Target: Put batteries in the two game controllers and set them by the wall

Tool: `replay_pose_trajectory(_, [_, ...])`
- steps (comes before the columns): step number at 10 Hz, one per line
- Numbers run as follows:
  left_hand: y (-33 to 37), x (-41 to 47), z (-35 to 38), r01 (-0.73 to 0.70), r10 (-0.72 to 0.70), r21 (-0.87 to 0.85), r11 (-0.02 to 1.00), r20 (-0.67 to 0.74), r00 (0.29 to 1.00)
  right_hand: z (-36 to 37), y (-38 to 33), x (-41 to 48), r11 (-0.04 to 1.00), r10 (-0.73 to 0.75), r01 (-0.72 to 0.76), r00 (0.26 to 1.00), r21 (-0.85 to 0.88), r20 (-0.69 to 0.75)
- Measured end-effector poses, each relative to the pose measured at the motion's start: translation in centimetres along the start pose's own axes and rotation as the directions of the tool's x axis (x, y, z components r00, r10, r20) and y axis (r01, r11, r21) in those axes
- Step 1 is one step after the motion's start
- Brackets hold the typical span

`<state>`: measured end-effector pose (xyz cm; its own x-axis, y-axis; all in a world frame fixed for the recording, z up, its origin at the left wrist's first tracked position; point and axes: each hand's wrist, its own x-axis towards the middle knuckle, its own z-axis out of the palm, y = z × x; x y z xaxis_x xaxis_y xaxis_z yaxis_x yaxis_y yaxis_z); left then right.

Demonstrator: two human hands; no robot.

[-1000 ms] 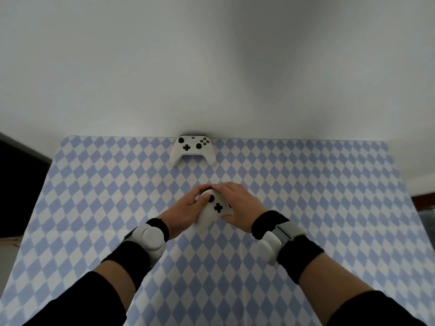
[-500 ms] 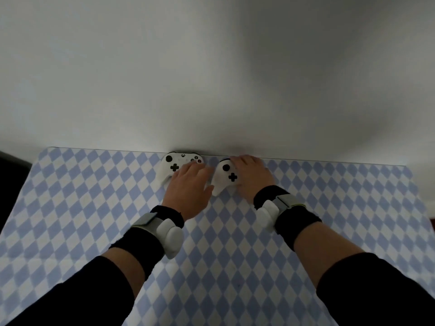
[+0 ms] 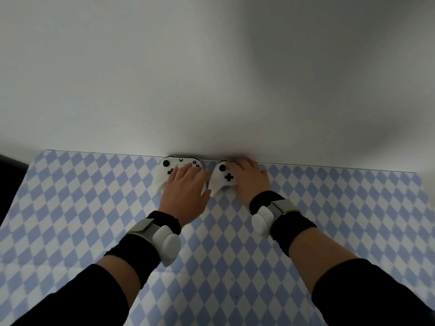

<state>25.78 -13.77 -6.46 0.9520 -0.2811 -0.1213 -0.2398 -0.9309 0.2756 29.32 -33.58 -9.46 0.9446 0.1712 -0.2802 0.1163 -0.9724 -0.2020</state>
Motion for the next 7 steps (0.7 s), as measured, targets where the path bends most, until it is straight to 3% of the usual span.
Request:
replay_pose_trajectory(2, [-0.2, -0.3, -0.4, -0.004, 0.004, -0.015, 1.000, -0.028, 1.000, 0.1, 0.1, 0.0, 0.999, 0.021, -0.019, 0.998, 0.032, -0.065])
replay_pose_trajectory(4, [-0.1, -1.0, -1.0, -0.018, 0.018, -0.005, 1.000, -0.011, 1.000, -0.5, 0.0, -1.0, 0.996, 0.022, -0.019, 0.999, 0.090, -0.034])
replay_pose_trajectory(6, [0.3, -2.2, -3.7, -0.043, 0.042, 0.020, 0.999, 0.045, 0.998, -2.8, -1.0, -3.8, 0.999, 0.031, -0.033, 0.996, 0.028, 0.082])
replay_pose_trajectory(7, [0.7, -2.5, -5.5, -0.022, 0.010, 0.074, 0.997, 0.158, 0.987, -4.3, -1.9, -5.0, 1.000, -0.029, 0.027, 0.963, 0.013, 0.269])
